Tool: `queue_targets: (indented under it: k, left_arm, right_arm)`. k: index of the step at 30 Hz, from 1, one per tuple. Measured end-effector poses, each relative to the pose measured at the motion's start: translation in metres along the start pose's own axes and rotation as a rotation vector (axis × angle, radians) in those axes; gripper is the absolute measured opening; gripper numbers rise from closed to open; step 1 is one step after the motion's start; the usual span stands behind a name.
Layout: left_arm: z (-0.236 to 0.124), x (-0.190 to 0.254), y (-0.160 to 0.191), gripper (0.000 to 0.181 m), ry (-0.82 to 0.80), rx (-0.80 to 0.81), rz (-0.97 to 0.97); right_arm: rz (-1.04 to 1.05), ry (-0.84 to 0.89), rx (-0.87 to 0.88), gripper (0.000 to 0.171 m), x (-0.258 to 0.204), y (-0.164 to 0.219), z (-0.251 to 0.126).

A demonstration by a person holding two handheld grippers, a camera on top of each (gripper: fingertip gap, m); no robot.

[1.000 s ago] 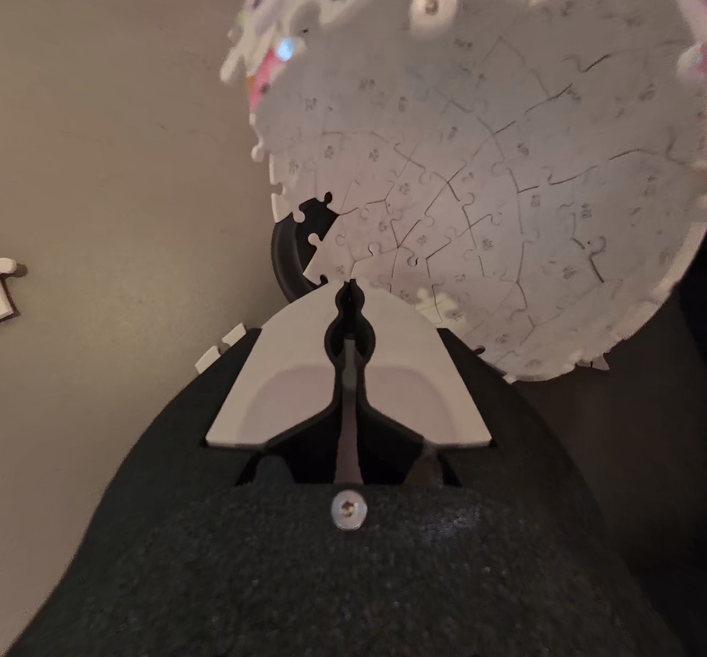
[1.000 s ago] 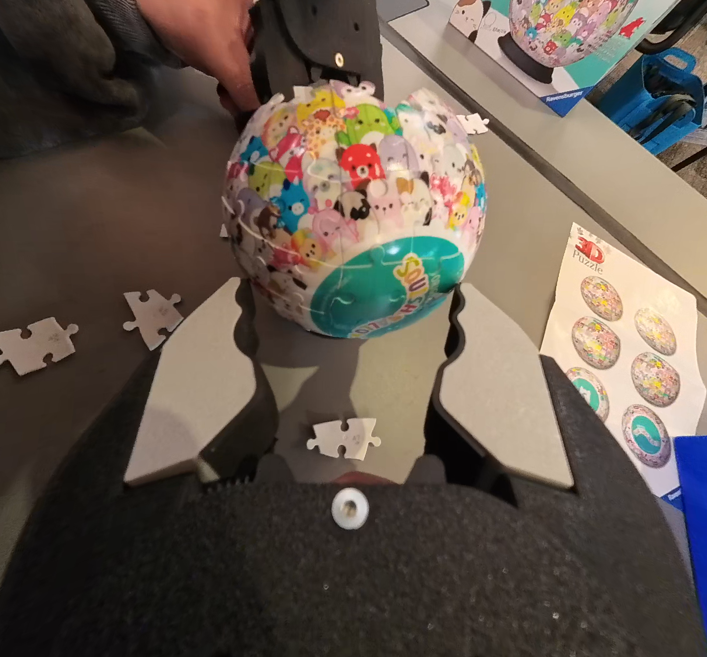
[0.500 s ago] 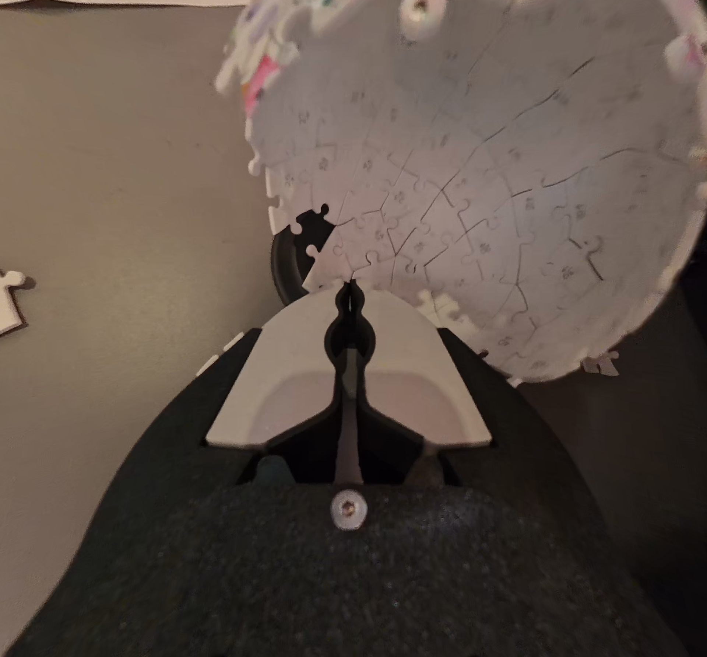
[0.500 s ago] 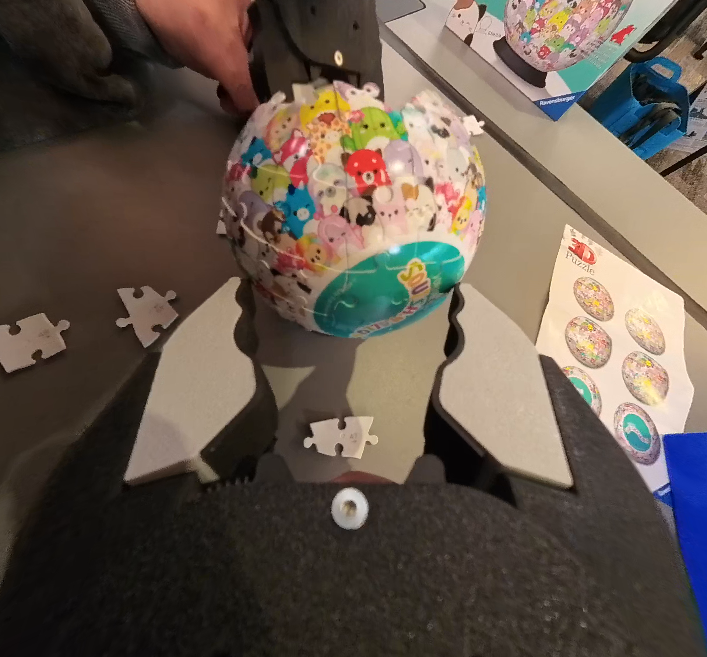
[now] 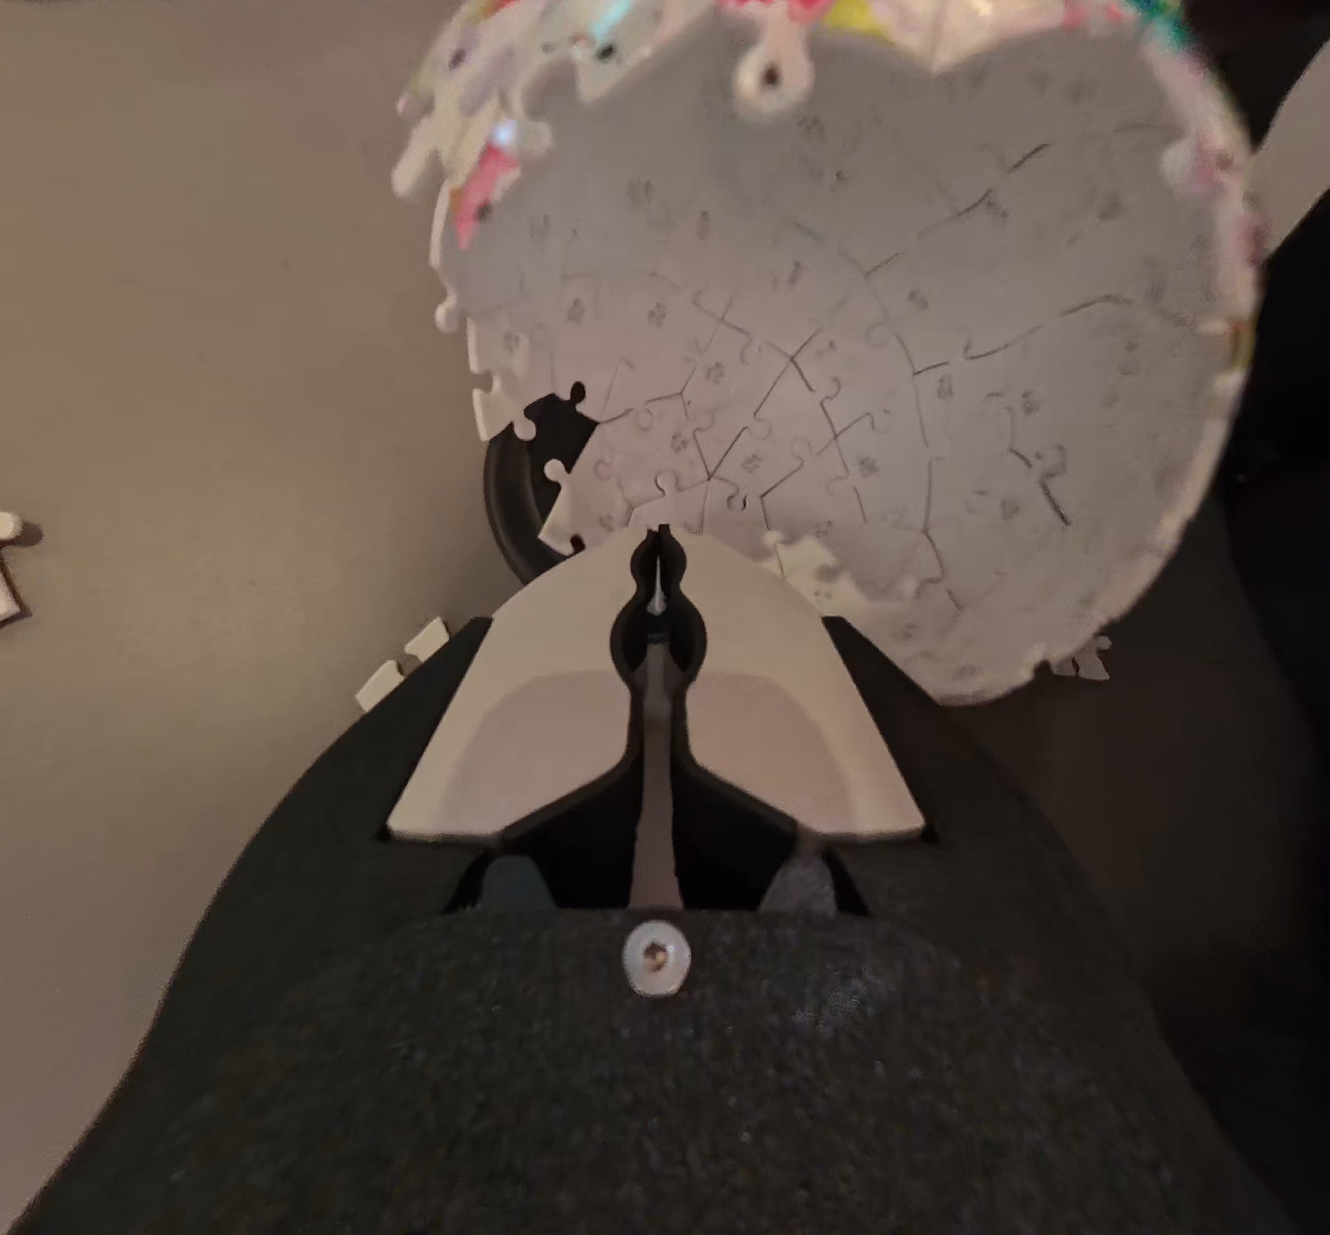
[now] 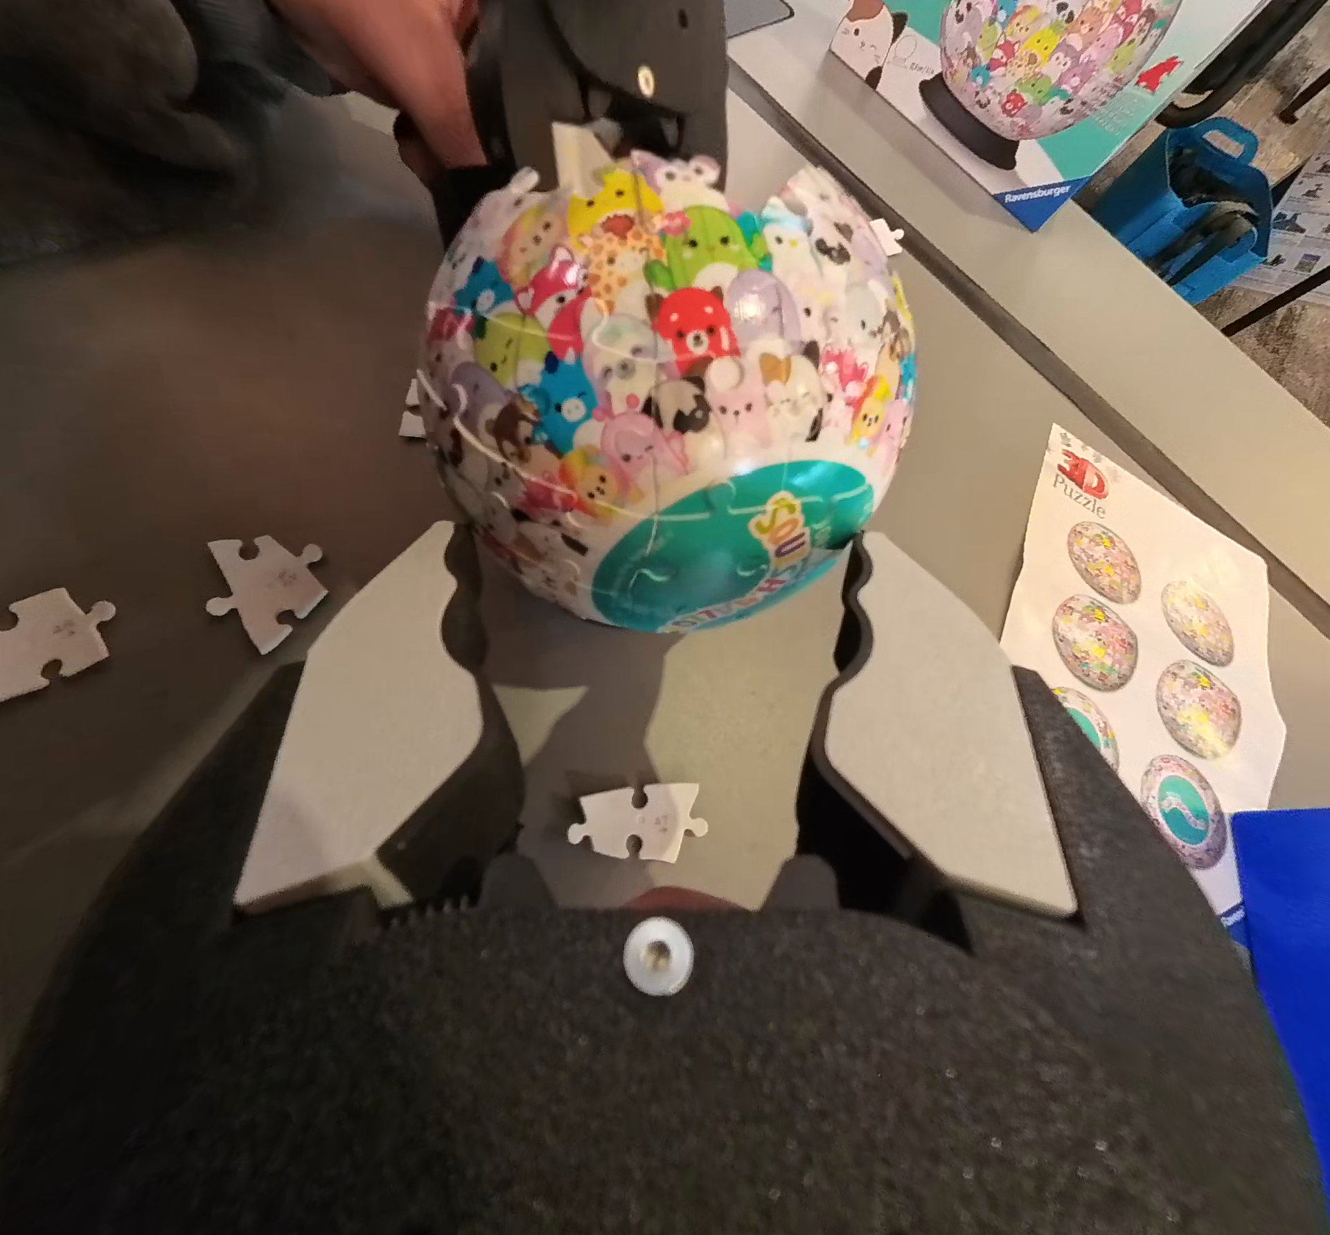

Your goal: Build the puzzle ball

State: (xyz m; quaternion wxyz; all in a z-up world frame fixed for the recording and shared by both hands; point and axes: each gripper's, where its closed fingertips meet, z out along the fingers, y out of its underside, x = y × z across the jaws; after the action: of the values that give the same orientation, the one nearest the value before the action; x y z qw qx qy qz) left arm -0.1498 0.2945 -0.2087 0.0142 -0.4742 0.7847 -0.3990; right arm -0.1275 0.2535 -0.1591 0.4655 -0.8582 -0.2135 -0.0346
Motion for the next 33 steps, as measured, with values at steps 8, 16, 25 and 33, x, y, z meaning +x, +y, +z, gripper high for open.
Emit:
queue_targets:
  k: [8, 16, 25, 33]
  left_arm:
    - [0.011, -0.001, 0.001, 0.000, 0.018, -0.062, -0.045]
    - [0.014, -0.001, 0.001, 0.000, -0.004, -0.084, -0.053]
    - [0.015, -0.002, -0.002, 0.000, -0.039, -0.061, -0.061]
    - [0.009, -0.001, -0.012, 0.000, -0.049, 0.022, -0.053]
  right_arm:
    - [-0.022, 0.020, 0.010, 0.095, 0.001, -0.001, -0.001]
    - [-0.017, 0.011, 0.016, 0.095, 0.000, 0.000, -0.004]
    - [0.121, -0.054, 0.028, 0.103, 0.001, 0.012, 0.005]
    - [0.114, -0.044, 0.012, 0.103, -0.002, 0.010, 0.011]
